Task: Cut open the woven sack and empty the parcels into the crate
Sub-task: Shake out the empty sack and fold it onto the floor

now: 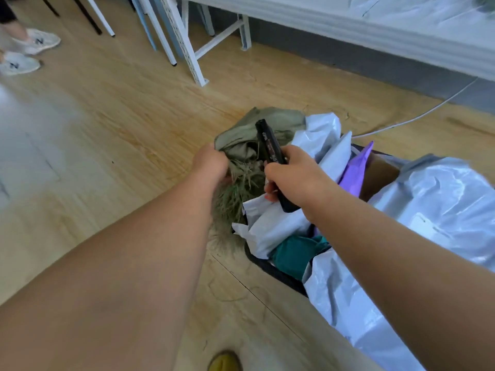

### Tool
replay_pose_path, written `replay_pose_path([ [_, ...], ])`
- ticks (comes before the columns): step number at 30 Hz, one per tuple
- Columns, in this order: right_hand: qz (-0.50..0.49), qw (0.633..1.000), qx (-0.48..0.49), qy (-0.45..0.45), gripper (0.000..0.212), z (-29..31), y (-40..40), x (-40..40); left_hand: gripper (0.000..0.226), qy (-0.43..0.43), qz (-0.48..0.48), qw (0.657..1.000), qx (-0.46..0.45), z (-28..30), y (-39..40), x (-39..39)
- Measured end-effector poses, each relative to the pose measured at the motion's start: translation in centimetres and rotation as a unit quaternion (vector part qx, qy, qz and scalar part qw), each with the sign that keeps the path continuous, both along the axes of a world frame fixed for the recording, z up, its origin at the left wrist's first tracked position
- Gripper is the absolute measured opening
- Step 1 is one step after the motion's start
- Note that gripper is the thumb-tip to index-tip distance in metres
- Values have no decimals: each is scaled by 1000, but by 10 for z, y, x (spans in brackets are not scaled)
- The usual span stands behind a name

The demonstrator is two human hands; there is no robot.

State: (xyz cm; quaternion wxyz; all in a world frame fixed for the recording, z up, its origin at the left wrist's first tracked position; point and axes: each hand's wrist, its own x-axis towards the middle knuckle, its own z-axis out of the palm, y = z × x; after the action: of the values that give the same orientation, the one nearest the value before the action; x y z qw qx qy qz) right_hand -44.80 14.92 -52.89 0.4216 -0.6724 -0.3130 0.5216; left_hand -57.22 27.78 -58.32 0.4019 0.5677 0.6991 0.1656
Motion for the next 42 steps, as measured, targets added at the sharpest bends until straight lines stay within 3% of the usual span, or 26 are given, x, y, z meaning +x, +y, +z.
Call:
replay_pose_path([
  [3,-2,999,-16,39,19,7,-4,5,30,102,61,989,89,36,-4,-1],
  [8,-20,995,-68,70,27,41,-19,11,30,87,160,964,194,105,-26,-3],
  [13,-76,993,-80,39,11,111,-36,21,23,109,120,959,230,186,-54,-9],
  [20,-109,986,-119,51,21,220,-46,34,25,113,111,956,249,316,-66,-26],
  [28,-111,985,-110,70,27,326,-50,27,30,57,147,953,260,443,-69,-40],
  [35,-97,987,-69,112,13,398,-40,9,28,33,82,946,312,526,-64,-32],
  [40,-122,981,-47,144,21,448,-19,-1,28,-17,39,938,344,568,-51,-34],
  [42,-147,969,-41,195,24,463,-5,-5,28,-33,10,933,359,575,-48,-35],
])
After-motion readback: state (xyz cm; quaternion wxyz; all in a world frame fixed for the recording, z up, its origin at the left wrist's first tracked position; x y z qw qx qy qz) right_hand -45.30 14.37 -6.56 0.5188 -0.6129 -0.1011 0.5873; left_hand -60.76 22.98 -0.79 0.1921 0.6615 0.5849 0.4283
